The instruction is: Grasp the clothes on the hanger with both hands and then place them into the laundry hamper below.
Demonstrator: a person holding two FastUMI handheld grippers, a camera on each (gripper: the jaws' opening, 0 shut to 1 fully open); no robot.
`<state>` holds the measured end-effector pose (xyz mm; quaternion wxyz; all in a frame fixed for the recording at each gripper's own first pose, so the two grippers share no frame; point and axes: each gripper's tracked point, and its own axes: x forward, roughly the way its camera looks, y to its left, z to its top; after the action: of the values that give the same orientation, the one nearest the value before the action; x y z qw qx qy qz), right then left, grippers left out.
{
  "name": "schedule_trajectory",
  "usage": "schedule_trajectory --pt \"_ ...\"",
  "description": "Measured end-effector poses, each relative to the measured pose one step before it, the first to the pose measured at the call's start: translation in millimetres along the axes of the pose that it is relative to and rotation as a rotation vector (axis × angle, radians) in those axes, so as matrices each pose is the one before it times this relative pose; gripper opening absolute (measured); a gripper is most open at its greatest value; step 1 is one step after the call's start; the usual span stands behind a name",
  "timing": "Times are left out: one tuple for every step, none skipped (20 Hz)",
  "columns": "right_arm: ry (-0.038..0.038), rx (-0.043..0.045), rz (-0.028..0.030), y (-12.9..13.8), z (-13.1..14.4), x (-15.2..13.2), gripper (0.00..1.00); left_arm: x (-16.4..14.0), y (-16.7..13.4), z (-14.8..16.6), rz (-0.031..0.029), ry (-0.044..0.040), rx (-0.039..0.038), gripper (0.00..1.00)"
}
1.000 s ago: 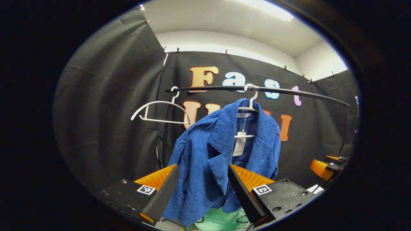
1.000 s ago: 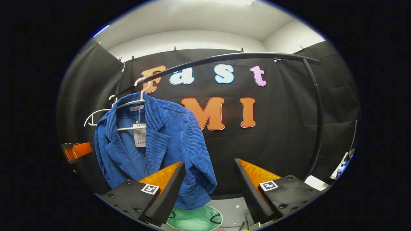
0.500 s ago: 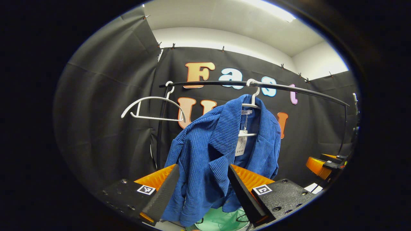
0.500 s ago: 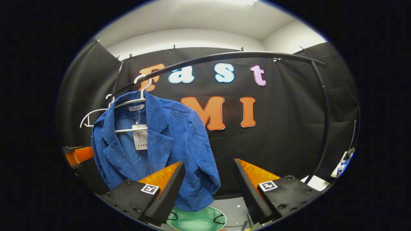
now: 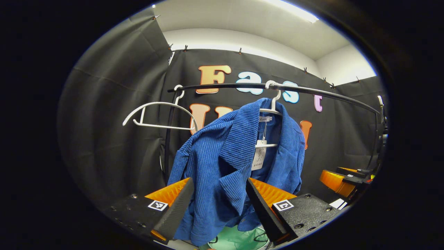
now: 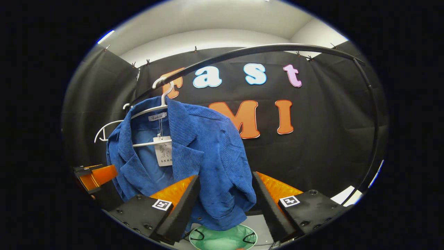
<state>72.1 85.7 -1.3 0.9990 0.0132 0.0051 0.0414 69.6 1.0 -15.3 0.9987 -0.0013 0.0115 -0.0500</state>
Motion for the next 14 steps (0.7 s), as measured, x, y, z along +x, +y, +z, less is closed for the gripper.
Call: schedule_trajectory --pt "0.00210 -0.01044 0.01302 3.62 -1.38 5.04 0.97 3.16 -2.69 -1.47 -0.00117 0.00403 0.00527 0.95" --pt "0.00311 -0.00390 0.01073 3.77 -2.01 5.25 0.97 1.31 -0.45 -1.57 -0.00105 0.00476 0.00792 0.92" --pt "0.00690 0.00740 0.01412 4.58 -2.63 4.59 0.98 2.55 -1.50 -1.31 -0.00140 0.00422 0.00827 0.95" --pt "0.01101 0.01348 0.01236 4.68 -3.23 4.11 0.98 3.76 -1.50 -0.89 0.00272 0.00032 0.00696 0.95" --pt "0.01030 0.01442 0.01066 2.16 -2.07 5.33 0.98 1.87 -0.05 -0.13 0.00443 0.00054 0.00350 0.95" --pt "0.00999 0.01315 0.00508 1.17 -1.86 5.80 0.98 3.73 -0.38 -0.95 0.00273 0.00108 -0.00128 0.95" --pt "0.00844 0.01199 0.00393 0.94 -0.29 5.37 0.98 3.39 -1.04 -1.23 0.00062 0.00518 -0.00558 0.95" --pt "0.00512 0.00842 0.00455 1.08 -0.19 5.41 0.98 2.74 -1.53 -1.65 -0.00357 0.00642 -0.00712 0.92" --pt "0.00065 0.00466 0.00463 1.41 1.30 4.83 0.98 3.22 -0.86 -1.31 -0.00208 0.00367 -0.00510 0.95" --pt "-0.00129 0.00220 0.00573 1.37 1.10 4.51 0.98 4.25 0.04 -1.14 -0.00111 0.00424 -0.00051 0.95" --pt "0.00015 -0.00115 0.00505 2.44 0.23 3.43 0.98 2.54 0.50 -1.58 0.00007 0.00242 0.00371 0.98" --pt "0.00234 -0.00536 0.00758 3.14 0.02 4.54 0.98 1.77 1.22 -1.01 0.00282 0.00134 0.00487 0.98" --pt "0.00265 -0.00807 0.00768 3.87 0.07 3.89 0.98 2.26 0.13 -0.26 0.00169 -0.00075 0.00320 0.98" --pt "-0.00303 -0.00946 0.00802 2.96 1.15 1.41 0.98 2.41 -0.57 -1.52 0.00102 0.00026 0.00097 0.95"
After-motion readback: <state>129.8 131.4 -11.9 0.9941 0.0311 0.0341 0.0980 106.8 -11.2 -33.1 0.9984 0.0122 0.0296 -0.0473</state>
